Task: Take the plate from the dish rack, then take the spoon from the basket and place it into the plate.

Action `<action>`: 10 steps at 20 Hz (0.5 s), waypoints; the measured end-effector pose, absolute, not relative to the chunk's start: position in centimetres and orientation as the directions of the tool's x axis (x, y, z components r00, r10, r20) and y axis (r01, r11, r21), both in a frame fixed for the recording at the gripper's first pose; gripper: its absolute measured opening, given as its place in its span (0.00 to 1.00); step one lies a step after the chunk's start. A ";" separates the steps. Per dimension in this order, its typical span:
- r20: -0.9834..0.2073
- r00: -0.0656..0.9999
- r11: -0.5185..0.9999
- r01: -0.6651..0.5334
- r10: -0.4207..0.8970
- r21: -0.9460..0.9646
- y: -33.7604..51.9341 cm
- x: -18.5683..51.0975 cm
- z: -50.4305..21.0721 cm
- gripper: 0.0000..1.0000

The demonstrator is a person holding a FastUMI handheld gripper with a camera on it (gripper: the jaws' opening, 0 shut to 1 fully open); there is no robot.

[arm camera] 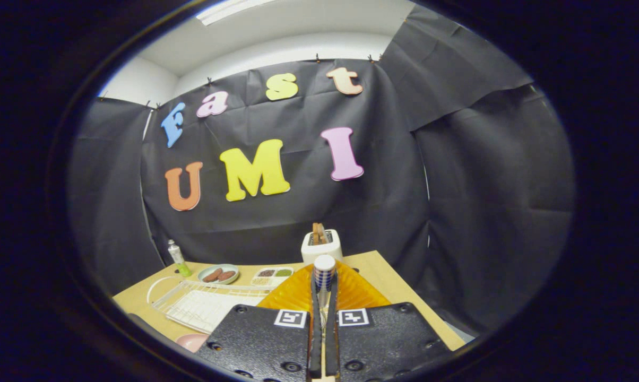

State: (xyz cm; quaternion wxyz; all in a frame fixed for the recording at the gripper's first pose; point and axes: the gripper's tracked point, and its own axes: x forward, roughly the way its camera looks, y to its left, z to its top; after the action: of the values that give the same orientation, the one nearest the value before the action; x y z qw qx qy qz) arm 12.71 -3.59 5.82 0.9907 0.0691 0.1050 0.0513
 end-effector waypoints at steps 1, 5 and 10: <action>-0.205 0.971 0.985 -0.094 0.123 0.141 -2.4 11.5 6.0 0.08; -0.233 0.954 0.976 -0.156 0.189 0.154 3.5 7.7 5.3 0.08; -0.273 0.930 0.964 -0.200 0.244 0.177 9.0 5.0 2.7 0.08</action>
State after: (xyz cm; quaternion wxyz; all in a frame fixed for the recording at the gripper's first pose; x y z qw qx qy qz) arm 5.01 8.97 2.74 0.9797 0.0734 0.1480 0.1134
